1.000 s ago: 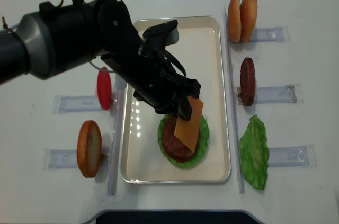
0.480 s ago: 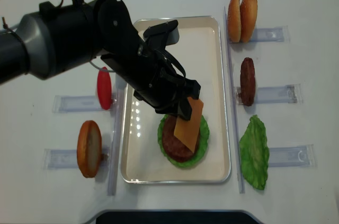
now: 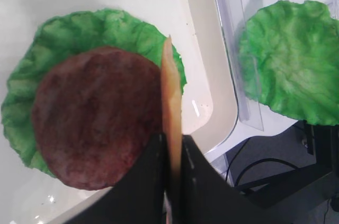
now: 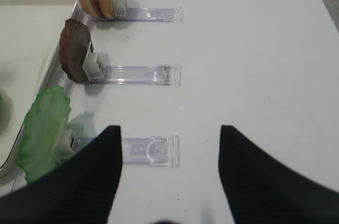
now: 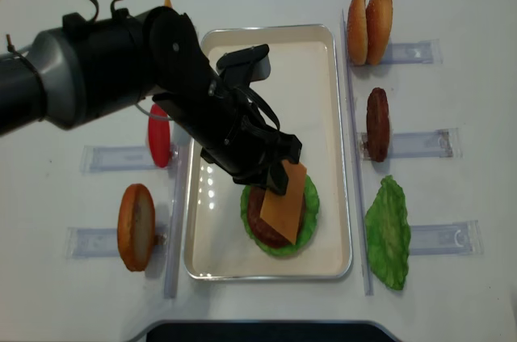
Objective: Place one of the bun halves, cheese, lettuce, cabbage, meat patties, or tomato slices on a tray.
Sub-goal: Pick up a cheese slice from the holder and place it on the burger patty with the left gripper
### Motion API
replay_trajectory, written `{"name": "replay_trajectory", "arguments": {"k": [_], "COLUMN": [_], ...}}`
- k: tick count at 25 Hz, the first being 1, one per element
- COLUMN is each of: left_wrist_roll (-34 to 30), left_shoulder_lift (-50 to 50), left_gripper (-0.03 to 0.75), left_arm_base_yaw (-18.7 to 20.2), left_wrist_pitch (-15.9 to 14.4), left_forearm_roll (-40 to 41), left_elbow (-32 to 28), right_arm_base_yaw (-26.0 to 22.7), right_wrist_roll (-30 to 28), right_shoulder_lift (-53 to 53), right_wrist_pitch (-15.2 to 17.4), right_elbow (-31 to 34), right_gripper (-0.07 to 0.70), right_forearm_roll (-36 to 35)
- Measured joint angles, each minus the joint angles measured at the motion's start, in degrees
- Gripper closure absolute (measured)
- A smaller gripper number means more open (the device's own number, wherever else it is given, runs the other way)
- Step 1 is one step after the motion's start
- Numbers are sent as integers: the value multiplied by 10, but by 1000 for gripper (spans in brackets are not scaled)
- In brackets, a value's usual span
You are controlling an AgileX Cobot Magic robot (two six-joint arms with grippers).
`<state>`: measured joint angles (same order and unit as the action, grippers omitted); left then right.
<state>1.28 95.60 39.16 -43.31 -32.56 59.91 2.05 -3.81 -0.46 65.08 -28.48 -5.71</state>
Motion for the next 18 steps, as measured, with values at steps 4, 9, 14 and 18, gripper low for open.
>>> {"name": "replay_trajectory", "arguments": {"k": [4, 9, 14, 18], "left_wrist_roll": [0, 0, 0, 0], "left_shoulder_lift": [0, 0, 0, 0], "left_gripper": [685, 685, 685, 666], "left_arm_base_yaw": [0, 0, 0, 0], "left_wrist_pitch": [0, 1, 1, 0], "left_forearm_roll": [-1, -1, 1, 3], "left_elbow": [0, 0, 0, 0], "right_arm_base_yaw": [0, 0, 0, 0], "right_wrist_roll": [0, 0, 0, 0], "right_shoulder_lift": [0, 0, 0, 0], "right_wrist_pitch": [0, 0, 0, 0], "right_elbow": [0, 0, 0, 0], "right_gripper": [215, 215, 215, 215], "right_forearm_roll": [0, 0, 0, 0]}}
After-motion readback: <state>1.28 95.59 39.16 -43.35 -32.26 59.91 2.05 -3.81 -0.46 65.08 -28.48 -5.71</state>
